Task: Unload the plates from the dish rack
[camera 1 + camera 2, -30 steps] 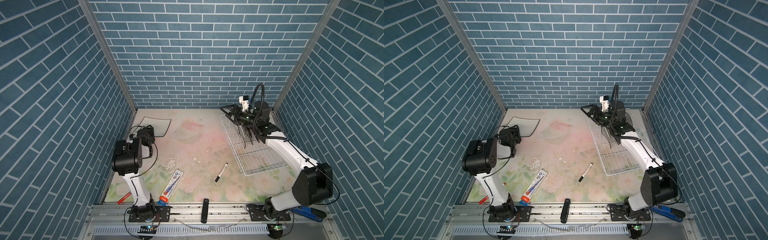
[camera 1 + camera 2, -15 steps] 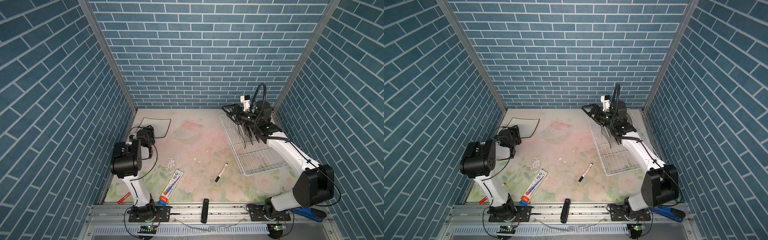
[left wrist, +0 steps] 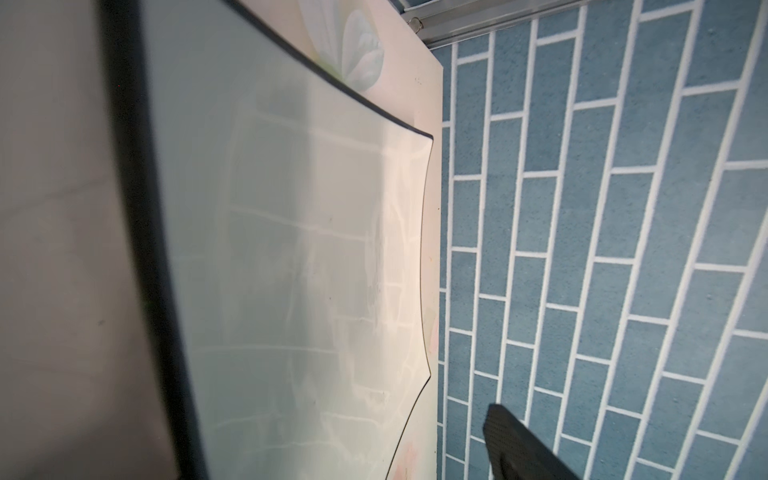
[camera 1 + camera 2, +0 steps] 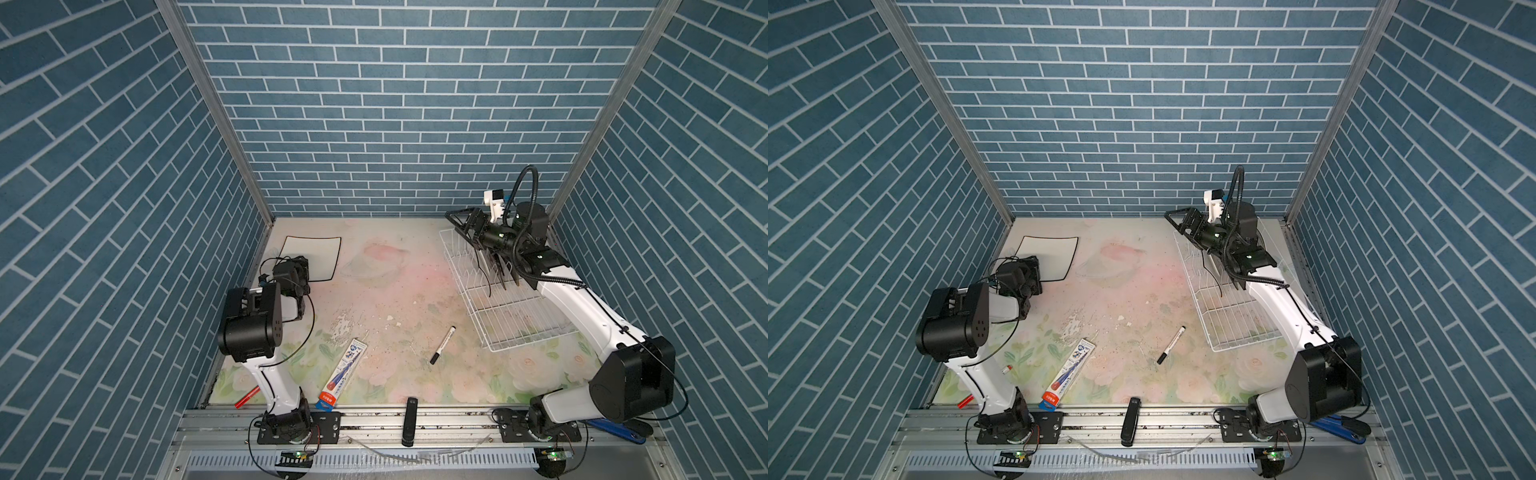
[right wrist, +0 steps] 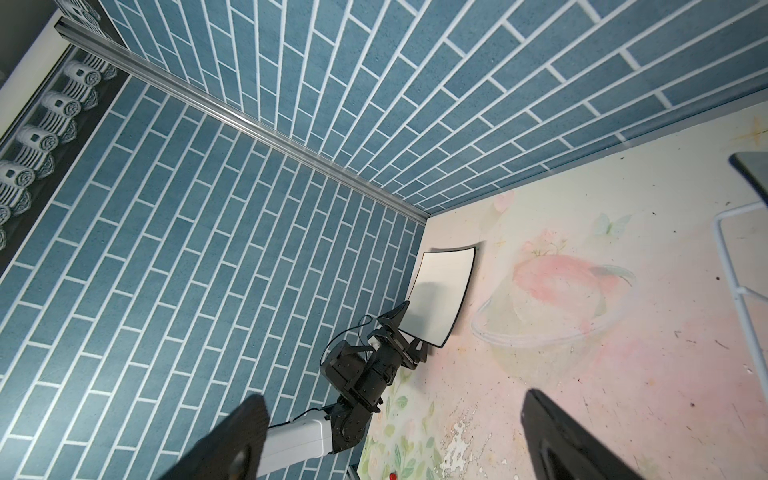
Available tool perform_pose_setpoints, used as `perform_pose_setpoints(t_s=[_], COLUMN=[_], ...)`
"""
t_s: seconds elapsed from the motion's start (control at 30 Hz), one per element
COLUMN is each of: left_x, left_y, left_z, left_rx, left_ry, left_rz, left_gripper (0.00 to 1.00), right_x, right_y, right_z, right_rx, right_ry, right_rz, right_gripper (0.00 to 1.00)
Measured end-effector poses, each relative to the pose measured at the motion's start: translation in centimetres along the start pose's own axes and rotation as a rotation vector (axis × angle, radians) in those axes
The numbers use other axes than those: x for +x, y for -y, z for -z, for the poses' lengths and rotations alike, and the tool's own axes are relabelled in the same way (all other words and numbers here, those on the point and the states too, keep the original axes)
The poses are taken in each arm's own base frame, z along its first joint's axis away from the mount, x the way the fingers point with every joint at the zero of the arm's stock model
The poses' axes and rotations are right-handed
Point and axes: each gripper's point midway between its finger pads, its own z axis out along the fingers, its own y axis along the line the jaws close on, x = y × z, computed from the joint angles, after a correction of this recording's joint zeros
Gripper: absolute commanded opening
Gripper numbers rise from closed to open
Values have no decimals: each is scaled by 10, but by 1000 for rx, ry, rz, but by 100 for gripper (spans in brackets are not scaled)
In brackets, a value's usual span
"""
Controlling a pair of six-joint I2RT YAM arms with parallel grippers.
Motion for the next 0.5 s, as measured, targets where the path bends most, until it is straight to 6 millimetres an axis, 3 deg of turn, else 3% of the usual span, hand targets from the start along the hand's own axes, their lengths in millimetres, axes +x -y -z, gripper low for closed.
perform_pose_setpoints(t_s=[0.23, 0.5], left_x=[5, 6], left_y=[-12, -13], left_z=[6, 20], left_rx=[-29, -28], left_ry=[-22, -25], left_rz=[-18, -40], left_gripper=[88, 95], right_x=[3, 5], right_y=[-5, -13], right_z=[9, 19], right_rx=[0, 0], right_ry=[9, 22], right_rz=[4, 10], right_gripper=[96, 96])
